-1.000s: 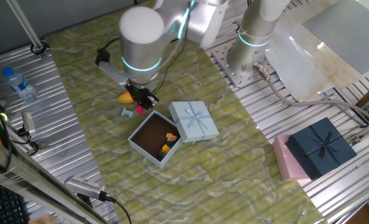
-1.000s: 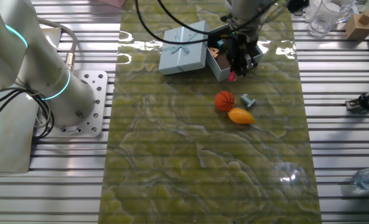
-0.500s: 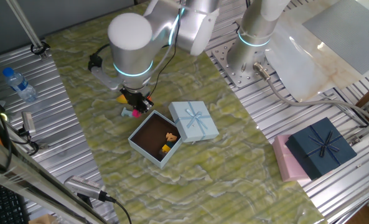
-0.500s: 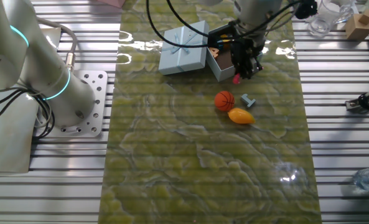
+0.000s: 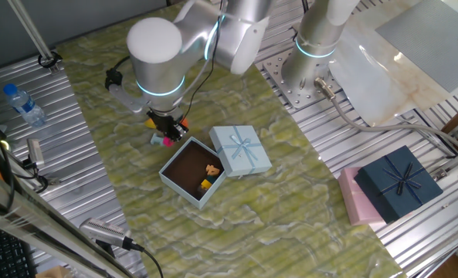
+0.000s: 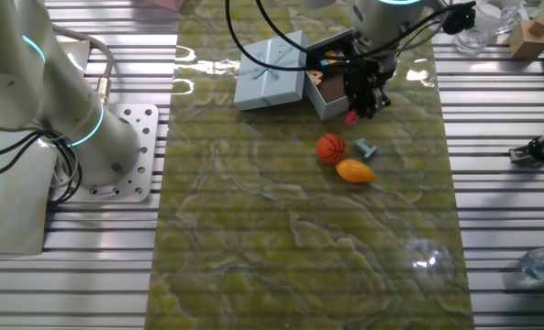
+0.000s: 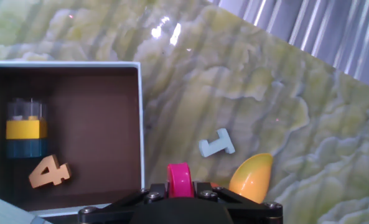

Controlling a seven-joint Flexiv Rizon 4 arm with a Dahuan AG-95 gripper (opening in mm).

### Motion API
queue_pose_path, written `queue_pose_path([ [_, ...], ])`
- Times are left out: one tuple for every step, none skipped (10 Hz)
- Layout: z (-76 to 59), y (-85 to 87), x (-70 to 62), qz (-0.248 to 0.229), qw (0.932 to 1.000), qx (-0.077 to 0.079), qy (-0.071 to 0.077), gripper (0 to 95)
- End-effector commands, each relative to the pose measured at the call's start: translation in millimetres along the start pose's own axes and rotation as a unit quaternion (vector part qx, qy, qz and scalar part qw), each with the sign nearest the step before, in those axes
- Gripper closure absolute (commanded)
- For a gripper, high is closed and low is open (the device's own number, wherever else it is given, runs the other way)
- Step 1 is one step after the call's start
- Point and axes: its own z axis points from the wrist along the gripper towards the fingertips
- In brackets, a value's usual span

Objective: Take everything out of the gift box

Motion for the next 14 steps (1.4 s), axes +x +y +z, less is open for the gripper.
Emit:
queue_pose_path([
  [3.1,-0.7,-3.6,0.005,1.0,-0.003,0.0,95.0],
  [5.4,-1.7,-5.6,0.006,1.0,-0.003,0.001,95.0],
  [6.4,-2.4,-6.3,0.004,1.0,-0.004,0.001,95.0],
  [6.6,-2.6,-6.1,0.001,1.0,-0.003,0.001,95.0],
  [6.8,-2.3,-6.4,0.0,1.0,-0.004,0.001,95.0],
  [7.0,-2.6,-6.4,-0.006,1.0,-0.005,0.001,76.0],
  [7.2,-2.8,-6.5,-0.011,0.9999,-0.005,0.001,76.0],
  [7.3,-2.9,-6.6,-0.012,0.9999,-0.005,0.001,76.0],
  [7.5,-3.1,-6.5,-0.015,0.9999,-0.005,0.001,76.0],
  [7.5,-3.1,-6.5,-0.016,0.9999,-0.005,0.001,76.0],
  [7.3,-3.0,-6.3,-0.018,0.9998,-0.004,0.0,76.0],
  [5.4,-2.3,-4.9,-0.019,0.9998,-0.003,-0.001,57.0],
  [0.9,0.1,-2.1,-0.024,0.9997,-0.002,-0.003,57.0],
  [-1.5,1.7,-0.1,-0.026,0.9997,-0.001,-0.005,57.0],
])
